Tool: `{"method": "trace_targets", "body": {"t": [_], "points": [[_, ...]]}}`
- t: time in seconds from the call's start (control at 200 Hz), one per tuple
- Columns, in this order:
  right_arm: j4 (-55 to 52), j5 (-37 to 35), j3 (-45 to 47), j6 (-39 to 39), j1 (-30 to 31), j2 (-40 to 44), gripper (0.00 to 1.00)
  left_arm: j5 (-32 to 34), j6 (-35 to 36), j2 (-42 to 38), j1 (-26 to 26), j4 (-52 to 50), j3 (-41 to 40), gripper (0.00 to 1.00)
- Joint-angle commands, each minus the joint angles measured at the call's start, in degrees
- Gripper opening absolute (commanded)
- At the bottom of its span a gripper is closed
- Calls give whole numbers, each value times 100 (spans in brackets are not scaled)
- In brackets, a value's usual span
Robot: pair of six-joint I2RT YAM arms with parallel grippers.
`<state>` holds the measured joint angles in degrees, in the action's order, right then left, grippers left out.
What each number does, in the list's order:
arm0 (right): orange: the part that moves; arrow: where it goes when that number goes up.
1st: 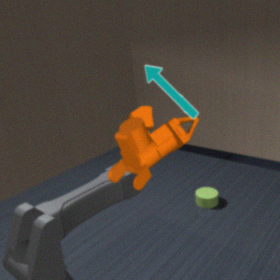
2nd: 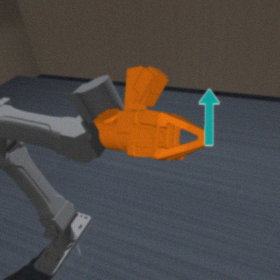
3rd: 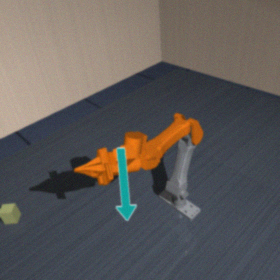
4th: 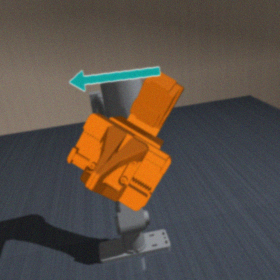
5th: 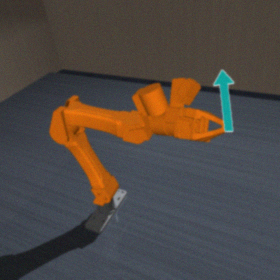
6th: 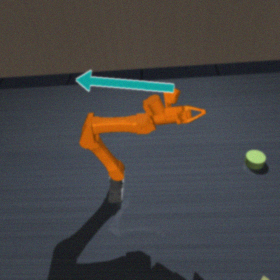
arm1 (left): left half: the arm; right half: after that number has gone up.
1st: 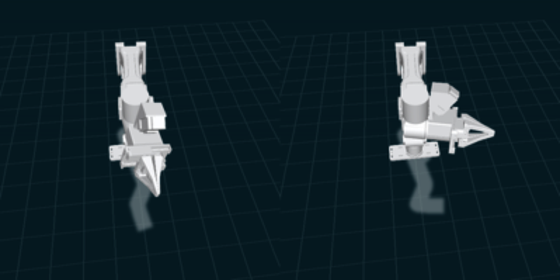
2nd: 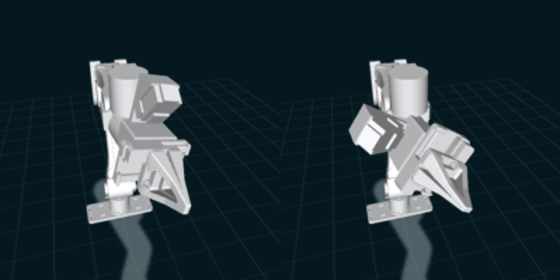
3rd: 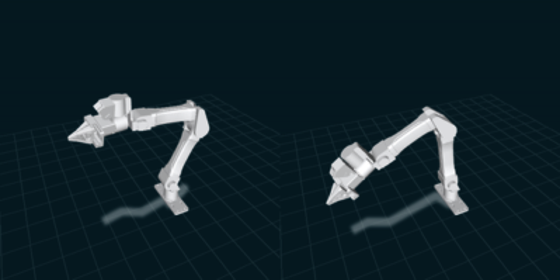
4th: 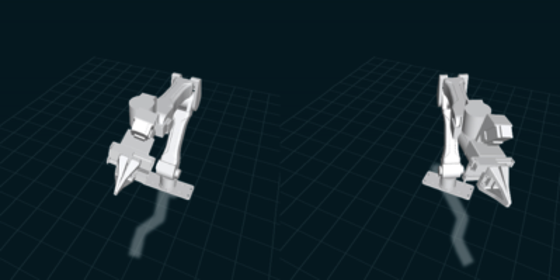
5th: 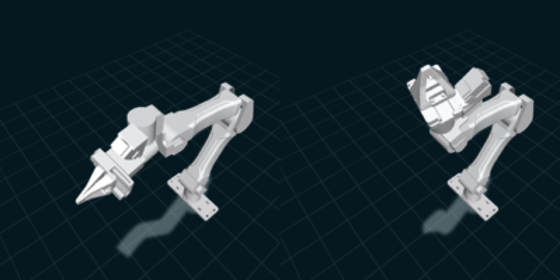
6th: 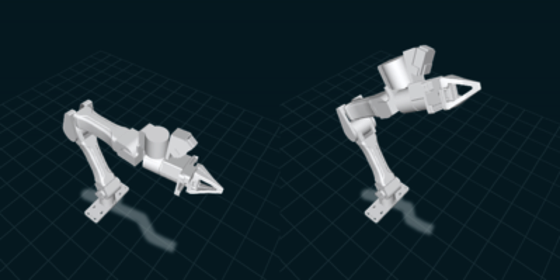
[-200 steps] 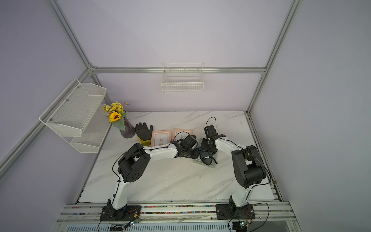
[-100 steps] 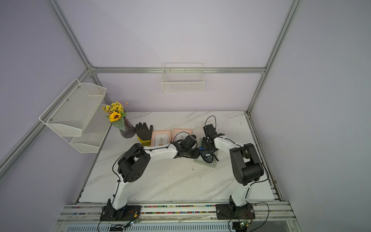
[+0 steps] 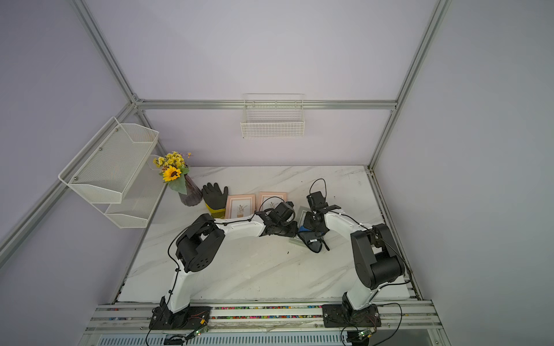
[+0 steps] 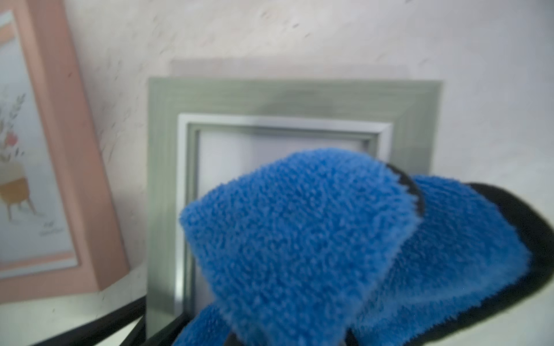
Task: Wipe the picture frame with a cloth
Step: Wipe the dirt from the picture frame.
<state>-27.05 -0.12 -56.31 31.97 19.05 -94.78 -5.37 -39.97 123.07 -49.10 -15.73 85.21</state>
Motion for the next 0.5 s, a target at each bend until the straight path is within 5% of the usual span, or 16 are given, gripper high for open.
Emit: {"method": "trace_targets", "body": {"t": [0.0, 0.12, 0.305, 0.495], "points": [[-116, 805, 137, 268, 391, -186, 8, 13, -130, 70, 31, -536, -163, 28], [-272, 415, 247, 413, 331, -81, 7, 43, -130, 42, 32, -536, -205, 28], [-561, -159, 830, 189, -585, 641, 7, 60, -165, 30, 39, -493, -247, 28], [-532, -66, 977, 252, -383, 850, 7, 62, -211, 42, 41, -462, -247, 28]]}}
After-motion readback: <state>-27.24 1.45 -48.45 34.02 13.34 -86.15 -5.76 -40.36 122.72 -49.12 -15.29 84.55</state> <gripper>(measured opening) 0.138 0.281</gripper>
